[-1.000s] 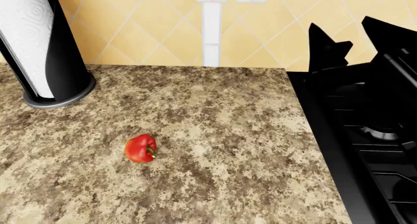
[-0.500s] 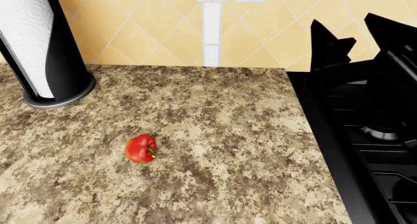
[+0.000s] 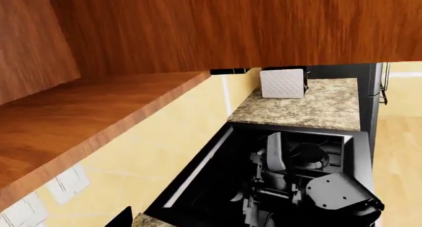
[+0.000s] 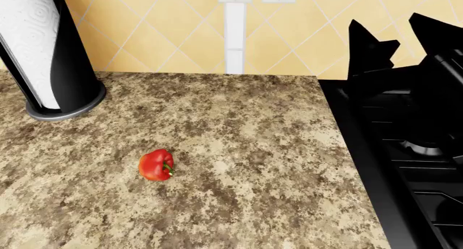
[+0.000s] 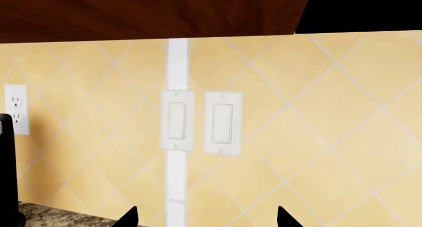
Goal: Pick the pickle, bell pepper from the counter and place them in the cabinet. Then close the cabinet.
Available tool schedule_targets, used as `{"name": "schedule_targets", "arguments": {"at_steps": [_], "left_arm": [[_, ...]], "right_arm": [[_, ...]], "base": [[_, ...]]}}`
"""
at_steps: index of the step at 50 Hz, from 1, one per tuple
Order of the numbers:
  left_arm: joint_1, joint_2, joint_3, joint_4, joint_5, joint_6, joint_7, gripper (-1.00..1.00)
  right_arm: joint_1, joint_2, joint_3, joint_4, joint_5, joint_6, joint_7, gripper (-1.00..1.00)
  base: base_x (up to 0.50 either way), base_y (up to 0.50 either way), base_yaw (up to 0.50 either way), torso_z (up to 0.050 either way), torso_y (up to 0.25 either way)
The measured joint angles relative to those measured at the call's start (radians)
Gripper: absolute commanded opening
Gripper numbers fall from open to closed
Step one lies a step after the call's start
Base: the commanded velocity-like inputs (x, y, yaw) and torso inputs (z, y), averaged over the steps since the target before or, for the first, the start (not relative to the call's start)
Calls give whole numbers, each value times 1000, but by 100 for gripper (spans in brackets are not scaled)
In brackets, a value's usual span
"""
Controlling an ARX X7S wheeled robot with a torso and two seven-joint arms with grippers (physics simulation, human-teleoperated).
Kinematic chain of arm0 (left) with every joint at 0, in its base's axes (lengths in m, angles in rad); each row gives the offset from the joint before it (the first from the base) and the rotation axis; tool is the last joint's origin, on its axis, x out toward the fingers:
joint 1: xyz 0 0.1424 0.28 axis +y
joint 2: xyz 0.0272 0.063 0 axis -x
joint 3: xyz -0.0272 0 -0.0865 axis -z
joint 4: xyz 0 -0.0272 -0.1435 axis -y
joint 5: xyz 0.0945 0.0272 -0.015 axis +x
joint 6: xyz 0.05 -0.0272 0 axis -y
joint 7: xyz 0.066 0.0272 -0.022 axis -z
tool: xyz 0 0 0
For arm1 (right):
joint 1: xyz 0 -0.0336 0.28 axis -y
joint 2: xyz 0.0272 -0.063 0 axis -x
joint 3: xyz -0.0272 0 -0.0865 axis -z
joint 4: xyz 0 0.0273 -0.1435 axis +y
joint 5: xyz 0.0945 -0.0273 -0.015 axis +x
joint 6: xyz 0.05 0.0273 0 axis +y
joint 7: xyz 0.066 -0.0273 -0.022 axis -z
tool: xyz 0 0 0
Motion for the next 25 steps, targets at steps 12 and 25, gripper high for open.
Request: {"name": "schedule_targets", "arguments": {"at_steps": [12,25], "left_arm": [[65,-68,136,123,-149,9,-3,100],[174,-128,237,241,-183,31,-25,100]], "right_arm": [[-1,2,-5,1,3,-7,4,100],[-4,6,-9,1,1,-16,4,100]], "base": [[0,0,0,0,0],[0,0,0,0,0]]}}
